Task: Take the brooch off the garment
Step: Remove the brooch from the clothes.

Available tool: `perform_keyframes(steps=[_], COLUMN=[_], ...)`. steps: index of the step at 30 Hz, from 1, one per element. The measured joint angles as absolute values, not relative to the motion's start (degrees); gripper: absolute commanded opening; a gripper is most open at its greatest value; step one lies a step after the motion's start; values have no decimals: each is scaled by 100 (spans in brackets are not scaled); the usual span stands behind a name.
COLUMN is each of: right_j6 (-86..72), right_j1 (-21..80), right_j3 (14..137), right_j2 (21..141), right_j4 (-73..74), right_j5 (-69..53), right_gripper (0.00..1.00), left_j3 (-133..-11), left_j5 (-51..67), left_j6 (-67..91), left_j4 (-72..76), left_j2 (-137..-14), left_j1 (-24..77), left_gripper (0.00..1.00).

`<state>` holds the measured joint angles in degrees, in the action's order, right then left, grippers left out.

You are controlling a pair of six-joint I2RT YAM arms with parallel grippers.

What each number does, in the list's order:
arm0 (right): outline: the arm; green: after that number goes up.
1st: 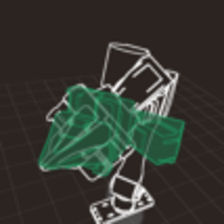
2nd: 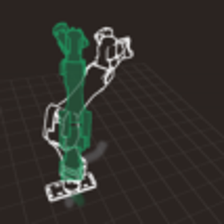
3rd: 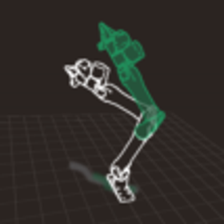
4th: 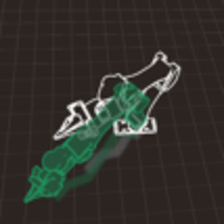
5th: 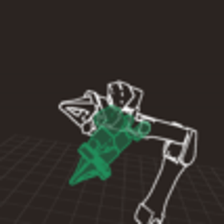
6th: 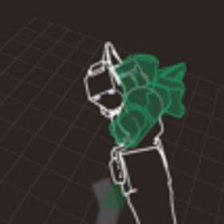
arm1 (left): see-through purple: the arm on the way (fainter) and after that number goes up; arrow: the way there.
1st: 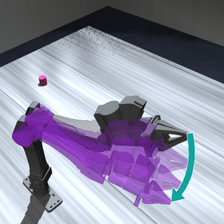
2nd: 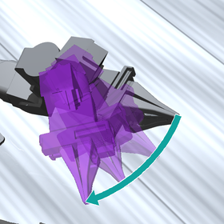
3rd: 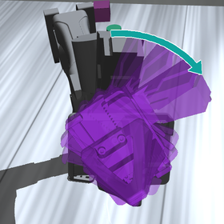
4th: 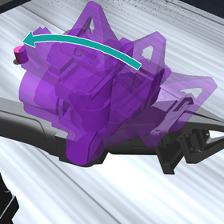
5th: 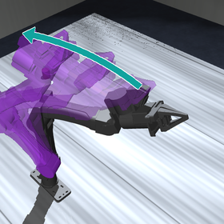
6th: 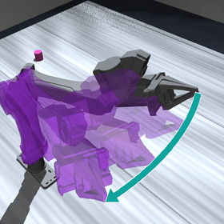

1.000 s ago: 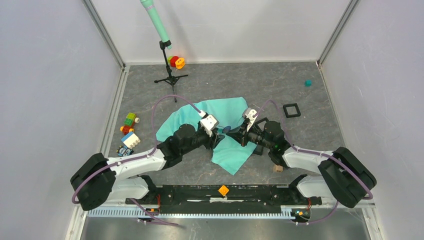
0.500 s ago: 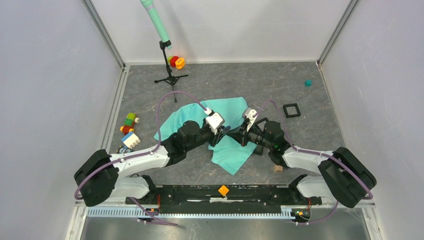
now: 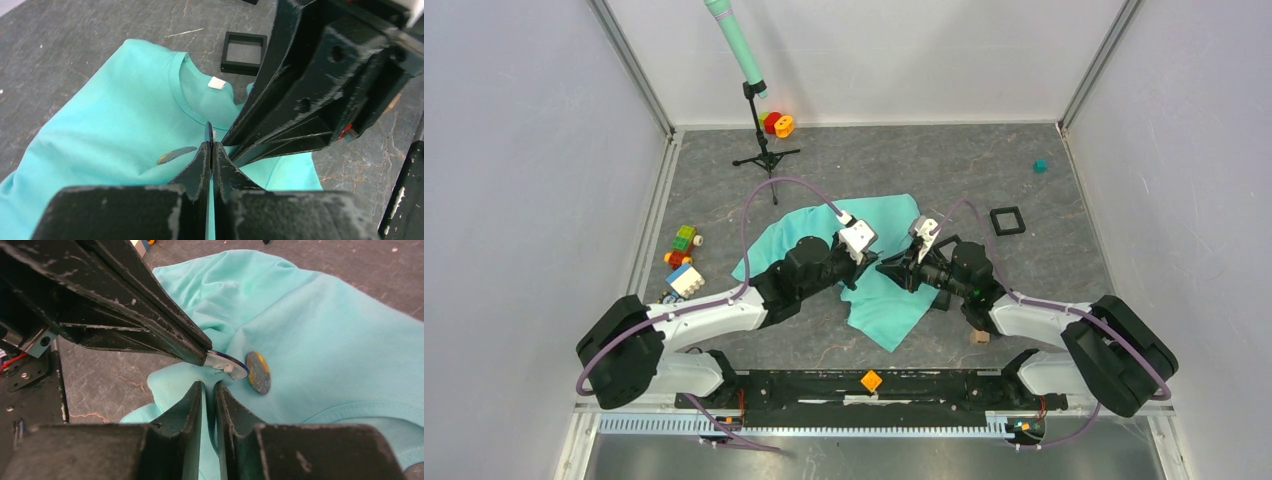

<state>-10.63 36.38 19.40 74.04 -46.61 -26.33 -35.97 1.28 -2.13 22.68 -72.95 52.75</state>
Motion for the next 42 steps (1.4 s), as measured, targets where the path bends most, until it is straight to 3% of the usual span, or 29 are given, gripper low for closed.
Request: perform_keyframes(steps=[7, 10, 12, 20, 26, 28, 33, 42], right_j6=[-1031, -1048, -1090, -1798, -2008, -2191, -2703, -3743], right_j1=[3638, 3638, 3638, 3625, 3627, 3627, 3627, 3627], right_j3=[1938, 1920, 1870, 1245, 1452, 1562, 1815, 2163], right_j2=[7168, 7041, 6906, 5966, 5905, 6053, 6702, 7854], right_j4=[-4665, -4652, -4646, -4617, -4460, -4545, -4827, -5830], right_j5=[-2504, -2309, -2091, -633, -1031, -1315, -1944, -2718], right_gripper=[54, 74, 98, 97, 98, 95, 74, 64], left_j3=[-3522, -3417, -3218, -2521, -2137, -2097, -1988, -1909], left_j5=[191, 661, 1028, 1824, 2231, 2351, 2679, 2976], left_j6=[438, 989, 1404, 2460, 3247, 3531, 4252, 4838], left_j4=[2281, 2491, 2845, 3986, 4875, 5201, 6108, 6785], left_j2=[-7271, -7271, -7271, -7271, -7277, -7306, -7509, -7636], left_j1=[5028, 4633, 4342, 4023, 3693, 3588, 3288, 3118], left_gripper=[2, 2, 2, 2, 2, 2, 2, 2])
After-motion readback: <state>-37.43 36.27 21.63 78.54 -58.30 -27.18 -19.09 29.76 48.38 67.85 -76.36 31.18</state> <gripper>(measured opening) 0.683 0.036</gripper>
